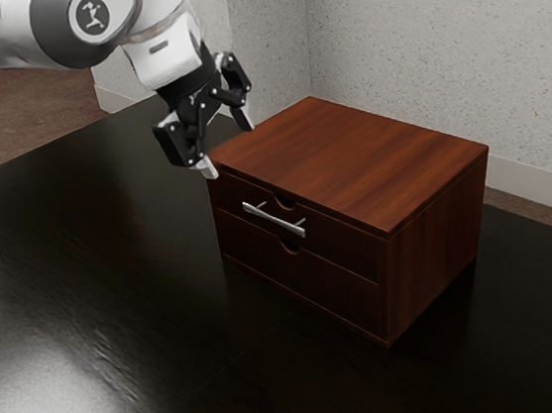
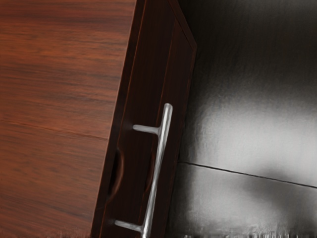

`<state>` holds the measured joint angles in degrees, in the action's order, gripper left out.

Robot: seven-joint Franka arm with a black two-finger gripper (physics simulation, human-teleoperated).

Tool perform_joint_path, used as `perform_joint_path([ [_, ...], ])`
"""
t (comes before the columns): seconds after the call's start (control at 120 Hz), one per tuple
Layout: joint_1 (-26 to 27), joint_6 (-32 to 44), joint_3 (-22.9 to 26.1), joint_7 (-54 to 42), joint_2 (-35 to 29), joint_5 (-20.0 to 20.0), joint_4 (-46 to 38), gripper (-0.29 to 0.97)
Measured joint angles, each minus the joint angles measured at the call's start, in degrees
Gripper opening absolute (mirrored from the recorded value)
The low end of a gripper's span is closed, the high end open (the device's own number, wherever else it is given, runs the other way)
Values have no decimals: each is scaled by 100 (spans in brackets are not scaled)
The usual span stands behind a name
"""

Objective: Pull the drawer handle with one arm to open the drawer

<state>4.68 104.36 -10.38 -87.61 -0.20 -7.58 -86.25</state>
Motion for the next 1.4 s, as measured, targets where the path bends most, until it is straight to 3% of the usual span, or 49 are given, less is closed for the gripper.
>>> perform_joint_path([
  [0.25,42,798,165,-449,-660,67,-927,62],
  [0.4,40,999,187,-412,-606,101,-950,62],
  [0.608,28,1146,203,-158,-324,496,-949,60],
  [0.975,39,1470,220,121,-54,532,-1051,48],
  [1.4,82,2522,398,269,-510,652,-2019,41],
])
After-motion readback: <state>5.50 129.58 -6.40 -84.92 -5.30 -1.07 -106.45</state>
